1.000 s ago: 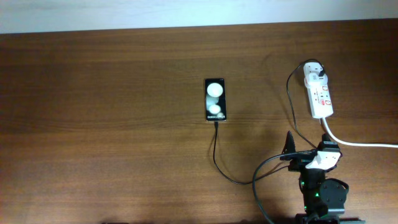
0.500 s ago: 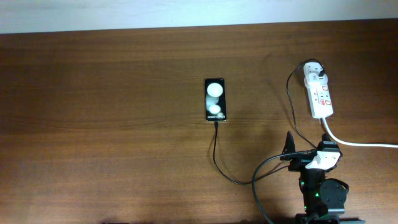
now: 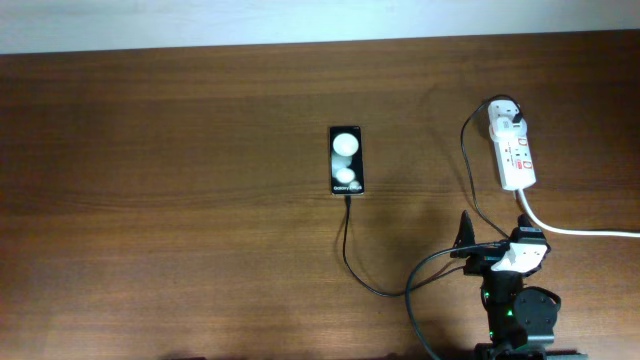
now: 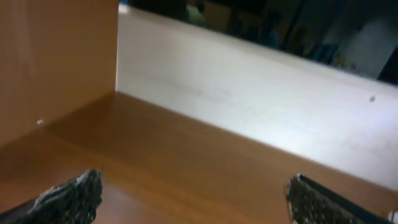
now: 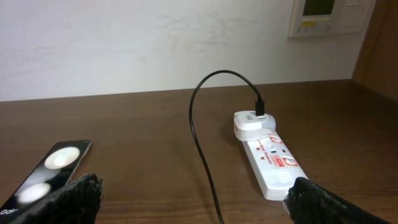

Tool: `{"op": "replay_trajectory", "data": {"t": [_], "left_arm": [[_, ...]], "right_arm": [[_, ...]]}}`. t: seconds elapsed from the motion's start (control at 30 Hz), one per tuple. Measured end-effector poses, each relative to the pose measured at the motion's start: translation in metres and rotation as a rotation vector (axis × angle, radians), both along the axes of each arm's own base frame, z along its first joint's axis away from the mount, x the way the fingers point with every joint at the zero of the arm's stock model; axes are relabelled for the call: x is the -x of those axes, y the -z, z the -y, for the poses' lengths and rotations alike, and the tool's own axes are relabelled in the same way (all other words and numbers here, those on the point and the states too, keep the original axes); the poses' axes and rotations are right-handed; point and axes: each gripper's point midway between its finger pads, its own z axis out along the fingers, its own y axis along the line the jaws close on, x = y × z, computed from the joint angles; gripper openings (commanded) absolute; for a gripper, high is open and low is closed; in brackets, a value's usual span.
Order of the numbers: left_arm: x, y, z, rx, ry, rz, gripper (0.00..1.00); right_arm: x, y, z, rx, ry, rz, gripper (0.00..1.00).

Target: Plug charger to phone and switch on socket

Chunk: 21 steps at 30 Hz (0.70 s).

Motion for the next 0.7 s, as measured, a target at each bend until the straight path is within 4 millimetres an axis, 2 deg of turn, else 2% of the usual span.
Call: {"op": "replay_trajectory", "data": {"t": [0.07, 0.1, 0.4, 0.47, 0.57, 0.7], "left_arm": [[-0.014, -0.002, 0.002, 0.000, 0.013, 0.010, 0.99], [-0.029, 0.001, 0.004, 0.001, 0.023, 0.000, 0.99], [-0.134, 0.077, 0.012, 0.008, 0.071, -0.165, 0.99], [-0.156, 0.086, 0.016, 0.009, 0.095, -0.139, 0.99], [-0.180, 0.114, 0.022, 0.014, 0.129, -0.167, 0.99], [-0.200, 0.139, 0.025, 0.018, 0.150, -0.175, 0.99]], "right_arm": [[0.000, 0.000, 0.000, 0.000, 0.000, 0.002, 0.99], [0.000, 0.000, 0.000, 0.000, 0.000, 0.002, 0.99], [0.000, 0.000, 0.000, 0.000, 0.000, 0.002, 0.98], [0.000, -0.001, 0.000, 0.001, 0.000, 0.002, 0.99], [0.000, -0.001, 0.000, 0.001, 0.000, 0.002, 0.99], [0.000, -0.001, 0.000, 0.001, 0.000, 0.002, 0.99]]}}
